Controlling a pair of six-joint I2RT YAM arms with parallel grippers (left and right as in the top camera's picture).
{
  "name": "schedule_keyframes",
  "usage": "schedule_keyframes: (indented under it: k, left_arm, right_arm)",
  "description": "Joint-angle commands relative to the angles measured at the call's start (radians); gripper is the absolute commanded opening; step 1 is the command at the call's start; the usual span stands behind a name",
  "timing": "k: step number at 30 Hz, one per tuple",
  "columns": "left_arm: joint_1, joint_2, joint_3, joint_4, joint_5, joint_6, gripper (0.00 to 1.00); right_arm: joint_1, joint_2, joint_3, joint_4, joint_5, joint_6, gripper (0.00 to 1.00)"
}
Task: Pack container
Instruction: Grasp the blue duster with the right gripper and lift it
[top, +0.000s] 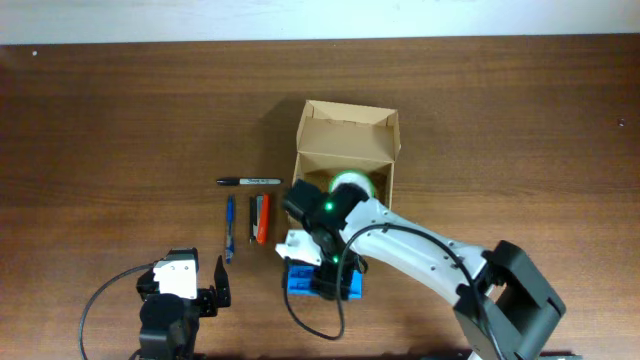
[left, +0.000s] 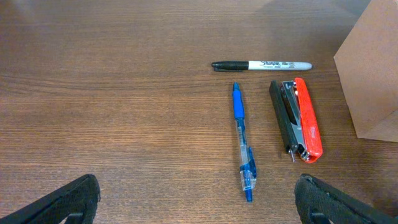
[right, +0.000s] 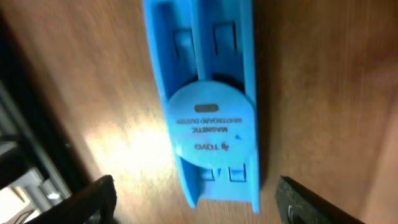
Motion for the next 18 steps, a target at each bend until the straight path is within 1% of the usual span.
schedule_keyframes:
  k: [1,18]
  left_arm:
    - [0.006,-0.007,-0.006,0.003,-0.010,0.019,0.99]
    - [0.006,-0.007,-0.006,0.002,-0.010,0.019,1.00]
  right_arm:
    - [-0.001,-0.013,-0.068,0.069,0.061,0.034,0.83]
    - [-0.001,-0.010,-0.186,0.258,0.077,0.038,0.83]
